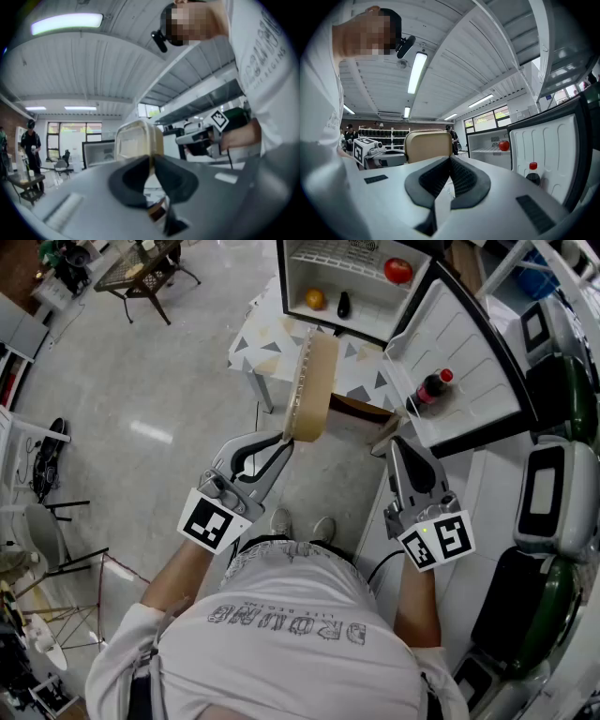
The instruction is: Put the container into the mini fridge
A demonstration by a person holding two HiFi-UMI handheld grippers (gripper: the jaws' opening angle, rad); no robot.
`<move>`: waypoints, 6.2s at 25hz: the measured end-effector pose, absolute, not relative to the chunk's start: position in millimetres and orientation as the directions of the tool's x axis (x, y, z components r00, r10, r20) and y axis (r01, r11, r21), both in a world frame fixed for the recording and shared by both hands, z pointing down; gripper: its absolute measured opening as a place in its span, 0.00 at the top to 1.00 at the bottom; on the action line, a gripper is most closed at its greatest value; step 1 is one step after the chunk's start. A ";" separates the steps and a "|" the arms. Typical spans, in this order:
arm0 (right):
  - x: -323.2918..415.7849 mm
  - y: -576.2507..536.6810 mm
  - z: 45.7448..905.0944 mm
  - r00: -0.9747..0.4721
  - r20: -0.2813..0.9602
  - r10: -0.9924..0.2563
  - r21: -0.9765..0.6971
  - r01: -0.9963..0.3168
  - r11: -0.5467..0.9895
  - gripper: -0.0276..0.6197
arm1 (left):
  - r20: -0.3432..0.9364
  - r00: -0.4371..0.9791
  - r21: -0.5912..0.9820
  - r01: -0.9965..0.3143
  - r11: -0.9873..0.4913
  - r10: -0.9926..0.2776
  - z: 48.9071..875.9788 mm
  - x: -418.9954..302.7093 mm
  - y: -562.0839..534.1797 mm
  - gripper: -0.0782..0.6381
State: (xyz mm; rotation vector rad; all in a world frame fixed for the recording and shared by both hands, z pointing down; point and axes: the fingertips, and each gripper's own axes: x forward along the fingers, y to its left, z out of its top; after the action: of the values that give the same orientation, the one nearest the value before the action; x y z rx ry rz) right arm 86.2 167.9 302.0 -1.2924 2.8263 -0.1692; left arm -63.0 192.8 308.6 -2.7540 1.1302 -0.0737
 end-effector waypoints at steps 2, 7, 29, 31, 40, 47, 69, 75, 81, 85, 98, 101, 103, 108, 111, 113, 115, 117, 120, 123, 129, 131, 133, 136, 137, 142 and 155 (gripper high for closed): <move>87.7 168.3 303.4 -0.656 0.017 -0.755 -0.115 -0.751 0.650 0.95 | -0.012 0.715 -0.174 -0.690 -0.703 -0.699 310.1 -60.9 193.5 0.83; 92.7 167.6 306.5 -0.660 0.016 -0.751 -0.120 -0.747 0.654 0.95 | -0.006 0.716 -0.182 -0.687 -0.703 -0.698 311.7 -54.5 192.7 0.83; 142.4 156.4 316.0 -0.693 -0.012 -0.721 -0.150 -0.711 0.687 0.95 | -0.008 0.696 -0.210 -0.703 -0.679 -0.718 314.3 3.3 182.8 0.83; 145.1 151.7 317.9 -0.692 -0.011 -0.721 -0.155 -0.712 0.685 0.95 | -0.001 0.695 -0.207 -0.704 -0.680 -0.719 316.7 4.8 178.3 0.83; 136.9 106.7 328.1 -0.668 0.008 -0.744 -0.169 -0.734 0.658 0.95 | 0.003 0.705 -0.185 -0.697 -0.693 -0.709 326.6 -11.0 130.7 0.83; 109.4 46.4 330.9 -0.623 0.018 -0.782 -0.170 -0.773 0.611 0.95 | 0.008 0.736 -0.171 -0.666 -0.726 -0.677 336.4 -42.5 63.8 0.83; 37.2 -104.1 330.2 -0.497 0.070 -0.865 -0.148 -0.863 0.484 0.95 | 0.071 0.838 -0.281 -0.503 -0.817 -0.540 350.5 -111.7 -111.1 0.83; 36.9 -125.9 331.7 -0.486 0.075 -0.871 -0.154 -0.868 0.471 0.95 | 0.081 0.843 -0.314 -0.485 -0.816 -0.532 349.1 -109.5 -142.9 0.83; 36.7 -146.9 331.4 -0.502 0.060 -0.863 -0.164 -0.858 0.487 0.95 | 0.118 0.834 -0.404 -0.455 -0.794 -0.538 345.9 -98.7 -173.1 0.83; 42.4 -157.8 336.9 -0.514 0.056 -0.856 -0.184 -0.848 0.497 0.95 | 0.162 0.820 -0.460 -0.430 -0.777 -0.549 348.9 -89.1 -193.5 0.83; 71.3 -193.6 340.7 -0.535 0.032 -0.844 -0.221 -0.828 0.516 0.95 | 0.298 0.742 -0.621 -0.327 -0.712 -0.601 352.9 -49.8 -255.3 0.83; 76.0 -199.4 341.0 -0.539 0.028 -0.842 -0.228 -0.823 0.520 0.95 | 0.327 0.716 -0.676 -0.279 -0.682 -0.617 352.2 -37.5 -267.8 0.83; 79.0 -202.5 341.6 -0.542 0.026 -0.840 -0.233 -0.821 0.522 0.95 | 0.346 0.699 -0.712 -0.239 -0.660 -0.626 352.9 -29.9 -275.5 0.83; 86.7 -208.6 347.1 -0.546 0.025 -0.838 -0.247 -0.815 0.524 0.95 | 0.404 0.652 -0.781 -0.120 -0.613 -0.642 362.1 -14.2 -295.8 0.83; 88.9 -211.1 350.4 -0.549 0.026 -0.835 -0.255 -0.812 0.525 0.95 | 0.434 0.621 -0.806 -0.057 -0.590 -0.653 366.6 -7.5 -308.6 0.83; 90.5 -213.1 353.0 -0.550 0.027 -0.835 -0.258 -0.811 0.526 0.95 | 0.452 0.600 -0.821 -0.009 -0.571 -0.660 369.9 -3.1 -316.5 0.83; 92.1 -215.1 355.9 -0.550 0.028 -0.835 -0.259 -0.810 0.525 0.95 | 0.472 0.581 -0.831 0.042 -0.554 -0.663 374.7 1.6 -323.6 0.83; 92.3 -216.7 358.0 -0.551 0.028 -0.834 -0.260 -0.810 0.526 0.95 | 0.493 0.566 -0.834 0.090 -0.545 -0.661 379.8 5.1 -329.5 0.83; 90.9 -218.9 359.8 -0.555 0.030 -0.831 -0.259 -0.808 0.530 0.95 | 0.520 0.545 -0.831 0.143 -0.538 -0.658 385.0 8.5 -337.2 0.83; 90.4 -220.9 362.2 -0.558 0.033 -0.829 -0.264 -0.805 0.532 0.95 | 0.532 0.532 -0.831 0.180 -0.525 -0.659 387.2 12.2 -344.0 0.83; 91.1 -222.7 368.5 -0.560 0.043 -0.828 -0.278 -0.802 0.528 0.95 | 0.576 0.499 -0.811 0.253 -0.527 -0.647 395.6 17.2 -350.7 0.82; 91.9 -223.6 369.2 -0.558 0.044 -0.828 -0.281 -0.803 0.526 0.95 | 0.582 0.494 -0.809 0.271 -0.521 -0.646 396.2 19.5 -352.3 0.82; 92.5 -224.0 369.9 -0.559 0.042 -0.828 -0.285 -0.801 0.526 0.95 | 0.582 0.492 -0.810 0.280 -0.515 -0.647 396.5 21.8 -354.2 0.82; 93.2 -223.9 370.4 -0.559 0.041 -0.828 -0.287 -0.801 0.526 0.95 | 0.581 0.493 -0.811 0.282 -0.513 -0.648 396.9 24.4 -356.2 0.81; 93.6 -223.9 370.3 -0.558 0.042 -0.829 -0.287 -0.801 0.525 0.95 | 0.578 0.497 -0.813 0.279 -0.511 -0.647 396.4 25.2 -356.2 0.81; 94.4 -223.7 370.7 -0.555 0.043 -0.830 -0.289 -0.803 0.522 0.95 | 0.568 0.506 -0.817 0.248 -0.521 -0.649 395.8 26.2 -357.1 0.74; 85.9 -215.2 361.4 -0.566 0.052 -0.823 -0.254 -0.804 0.537 0.95 | 0.385 0.607 -0.837 -0.088 -0.540 -0.695 354.4 7.9 -330.9 0.81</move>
State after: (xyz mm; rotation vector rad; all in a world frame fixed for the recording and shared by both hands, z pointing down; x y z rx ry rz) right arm 85.9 -215.2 361.4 -1.4260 2.6890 -0.3852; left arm 7.9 -330.9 354.4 -2.0034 0.6183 -0.9273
